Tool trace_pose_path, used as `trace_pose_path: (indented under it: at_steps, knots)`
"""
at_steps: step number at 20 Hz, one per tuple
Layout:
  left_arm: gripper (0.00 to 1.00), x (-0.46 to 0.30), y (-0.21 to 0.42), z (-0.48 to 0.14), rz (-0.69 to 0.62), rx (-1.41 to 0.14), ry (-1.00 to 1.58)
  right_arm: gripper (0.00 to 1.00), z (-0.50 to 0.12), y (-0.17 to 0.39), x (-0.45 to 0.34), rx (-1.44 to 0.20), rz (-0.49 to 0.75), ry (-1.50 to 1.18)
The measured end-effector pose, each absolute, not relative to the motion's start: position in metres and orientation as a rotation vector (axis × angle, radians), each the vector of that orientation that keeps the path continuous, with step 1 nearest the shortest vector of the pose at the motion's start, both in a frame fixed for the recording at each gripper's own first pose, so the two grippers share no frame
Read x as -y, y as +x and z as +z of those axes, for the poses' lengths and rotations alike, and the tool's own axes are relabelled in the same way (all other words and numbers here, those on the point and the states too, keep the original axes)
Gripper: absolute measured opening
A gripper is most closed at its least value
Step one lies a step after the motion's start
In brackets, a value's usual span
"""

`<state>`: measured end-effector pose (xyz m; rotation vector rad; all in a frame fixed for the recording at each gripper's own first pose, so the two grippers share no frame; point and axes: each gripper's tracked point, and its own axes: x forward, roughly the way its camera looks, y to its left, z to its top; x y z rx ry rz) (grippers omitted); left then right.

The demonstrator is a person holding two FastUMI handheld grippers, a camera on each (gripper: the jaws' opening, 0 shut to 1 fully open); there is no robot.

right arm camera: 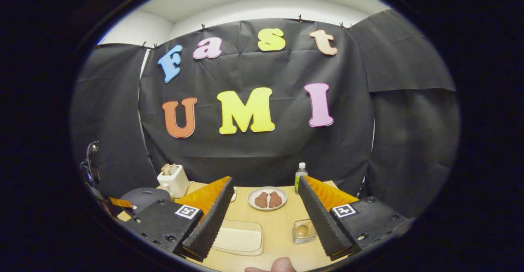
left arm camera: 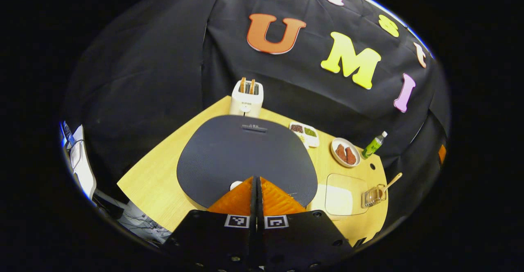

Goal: Close the left gripper, press the button to open the rice cooker; take a wooden spoon from the chopstick holder with the right hand, scoop a spoonful of rice and pour it into the rice cooker, then put the wooden spoon back into the chopstick holder.

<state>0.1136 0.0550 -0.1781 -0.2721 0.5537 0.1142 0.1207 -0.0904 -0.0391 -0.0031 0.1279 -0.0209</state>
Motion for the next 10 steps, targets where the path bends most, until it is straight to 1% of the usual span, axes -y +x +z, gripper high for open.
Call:
trace_pose_path:
  at_steps: [3,4,5,6,7,8,9,10]
  knots:
    - [0.01,-0.058,0.12,-0.136,0.117,-0.427,-0.192,1.0,-0.042,0.121,0.098,-0.133,-0.034,0.004]
    - [0.01,-0.057,0.124,-0.117,0.114,-0.369,-0.159,0.96,-0.042,0.12,0.1,-0.132,-0.037,0.008]
    - [0.01,-0.055,0.125,-0.099,0.106,-0.319,-0.138,1.0,-0.043,0.12,0.101,-0.134,-0.038,0.009]
    - [0.01,-0.049,0.128,-0.082,0.09,-0.268,-0.124,1.0,-0.043,0.12,0.102,-0.134,-0.038,0.008]
    - [0.02,-0.036,0.125,-0.076,0.061,-0.262,-0.131,0.96,-0.042,0.12,0.103,-0.131,-0.036,0.006]
    - [0.06,-0.025,0.123,-0.067,0.037,-0.246,-0.139,1.0,-0.042,0.12,0.103,-0.13,-0.034,0.002]
    - [0.1,-0.017,0.123,-0.061,0.02,-0.23,-0.142,1.0,-0.042,0.12,0.105,-0.129,-0.033,-0.002]
    - [0.16,-0.009,0.124,-0.056,0.002,-0.214,-0.14,1.0,-0.042,0.119,0.107,-0.13,-0.035,-0.007]
